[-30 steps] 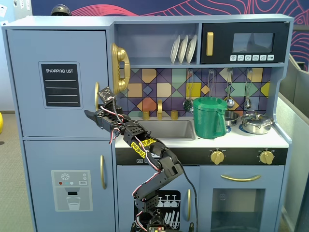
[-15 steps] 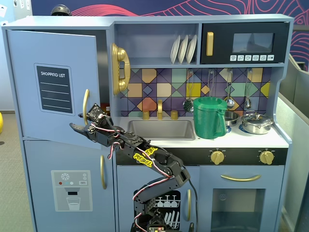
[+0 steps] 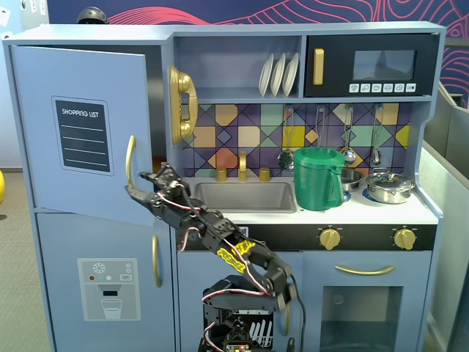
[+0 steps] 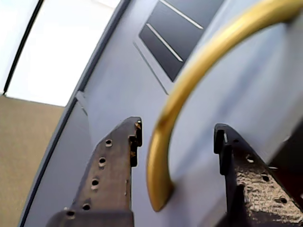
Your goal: Open the left cabinet door
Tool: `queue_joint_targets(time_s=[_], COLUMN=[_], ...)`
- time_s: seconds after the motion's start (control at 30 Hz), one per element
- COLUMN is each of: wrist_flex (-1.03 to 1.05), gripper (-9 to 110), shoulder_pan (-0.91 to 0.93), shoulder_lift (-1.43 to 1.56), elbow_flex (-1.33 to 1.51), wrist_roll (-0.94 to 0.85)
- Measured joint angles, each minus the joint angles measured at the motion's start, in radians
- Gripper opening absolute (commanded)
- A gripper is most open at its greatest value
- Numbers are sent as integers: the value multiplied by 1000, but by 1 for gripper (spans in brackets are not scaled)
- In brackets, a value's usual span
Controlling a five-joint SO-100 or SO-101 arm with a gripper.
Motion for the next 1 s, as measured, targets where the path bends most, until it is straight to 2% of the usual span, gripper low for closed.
queue_joint_targets(time_s=[0.33,0.5,0.7,1.0], wrist_flex=[98,187,373,331], gripper=[10,10,10,10], shoulder_pan=[123,221,360,371], shoulder_lift=[210,235,141,-75], elbow_flex=[31,26,-38,-95], wrist_roll=[77,175,278,298])
